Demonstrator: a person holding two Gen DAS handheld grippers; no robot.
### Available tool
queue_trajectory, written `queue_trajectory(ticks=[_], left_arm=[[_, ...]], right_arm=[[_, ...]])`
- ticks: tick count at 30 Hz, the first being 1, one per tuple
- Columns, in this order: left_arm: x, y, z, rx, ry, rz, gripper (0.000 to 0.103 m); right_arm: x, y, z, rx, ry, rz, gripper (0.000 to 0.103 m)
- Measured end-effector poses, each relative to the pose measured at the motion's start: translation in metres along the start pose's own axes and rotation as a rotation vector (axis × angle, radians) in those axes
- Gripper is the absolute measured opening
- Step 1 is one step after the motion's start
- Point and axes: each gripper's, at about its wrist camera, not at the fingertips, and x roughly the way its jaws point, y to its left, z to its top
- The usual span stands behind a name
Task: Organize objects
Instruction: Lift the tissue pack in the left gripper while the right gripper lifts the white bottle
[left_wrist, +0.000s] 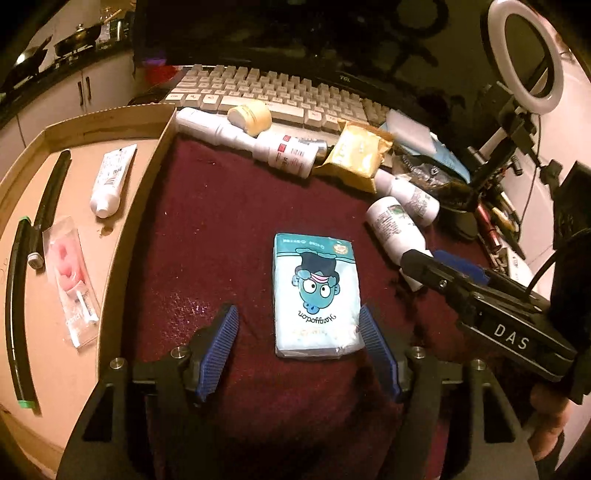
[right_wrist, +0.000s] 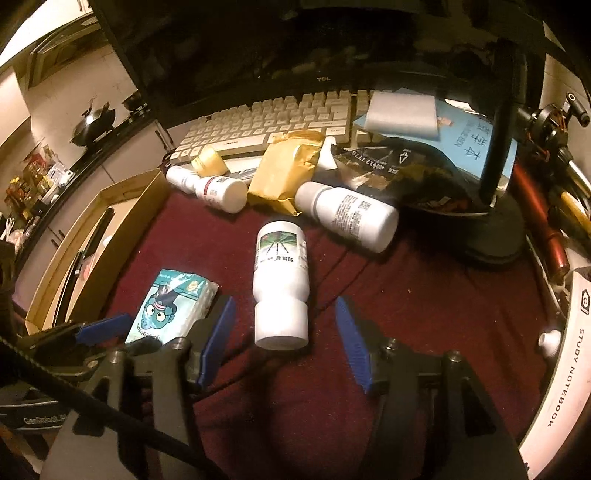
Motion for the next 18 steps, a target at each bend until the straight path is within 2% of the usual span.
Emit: queue_trajectory(ticks=[2, 5, 7, 9, 10, 11, 13, 18], left_arm=[[0.003, -0.004, 0.002, 0.015, 0.008, 0.008, 0.062], [0.010, -0.015, 0.005, 0.068, 0.007, 0.073, 0.063], [0.016, -0.023, 0.007, 0.114, 0.005, 0.108, 0.069], [0.023, -0.032, 0.007, 0.175, -0.008, 0.170, 0.069], [0.026, -0.036, 0.006, 0.215, -0.020, 0.204, 0.067], [0.026, -0.038, 0.005, 0.224, -0.031, 0.198, 0.065], [0.023, -0.036, 0.005, 0.229, -0.030, 0.190, 0.046], [0.014, -0.023, 0.001, 0.231, -0.013, 0.159, 0.043]], right_arm=[[0.002, -0.001, 0.001, 0.003, 0.002, 0.006, 0.056], [0.005, 0.000, 0.002, 0.007, 0.010, 0.004, 0.056], [0.006, 0.001, 0.001, 0.002, 0.009, 0.003, 0.056], [0.006, 0.001, 0.001, -0.009, 0.007, -0.010, 0.056], [0.006, 0.000, 0.001, -0.011, 0.005, -0.016, 0.056], [0.007, -0.001, 0.001, -0.008, 0.006, -0.021, 0.056], [0.010, -0.005, 0.001, 0.008, 0.017, -0.023, 0.056], [0.009, -0.004, 0.004, -0.005, 0.014, -0.026, 0.056]])
